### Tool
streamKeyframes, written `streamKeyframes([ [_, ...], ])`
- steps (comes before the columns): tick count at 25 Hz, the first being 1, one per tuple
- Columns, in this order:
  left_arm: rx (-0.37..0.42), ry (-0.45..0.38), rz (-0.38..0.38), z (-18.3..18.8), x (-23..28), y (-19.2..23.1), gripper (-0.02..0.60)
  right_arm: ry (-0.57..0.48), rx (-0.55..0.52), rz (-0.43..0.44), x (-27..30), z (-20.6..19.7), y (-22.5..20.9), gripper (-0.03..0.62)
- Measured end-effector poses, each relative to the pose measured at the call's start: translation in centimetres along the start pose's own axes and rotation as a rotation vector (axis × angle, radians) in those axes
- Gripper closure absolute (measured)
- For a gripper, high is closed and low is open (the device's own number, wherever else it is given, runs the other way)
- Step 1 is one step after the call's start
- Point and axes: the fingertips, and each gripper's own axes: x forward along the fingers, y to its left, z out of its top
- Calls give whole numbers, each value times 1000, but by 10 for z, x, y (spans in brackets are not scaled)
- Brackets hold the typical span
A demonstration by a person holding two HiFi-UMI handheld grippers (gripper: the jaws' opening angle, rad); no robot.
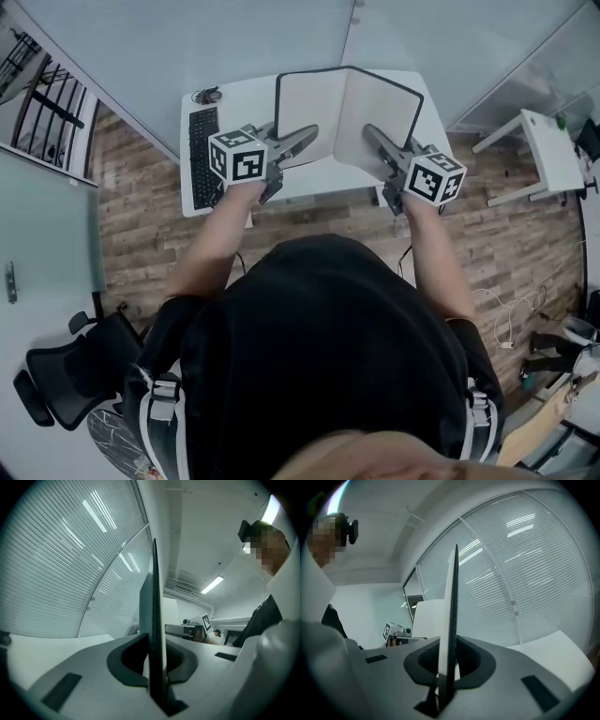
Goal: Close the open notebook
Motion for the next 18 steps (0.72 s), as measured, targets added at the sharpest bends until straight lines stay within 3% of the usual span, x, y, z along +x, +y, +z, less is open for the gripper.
streamKeyframes([
  [18,-8,15,-38,-15,-4,3,537,24,-23,-39,2,-18,7,525],
])
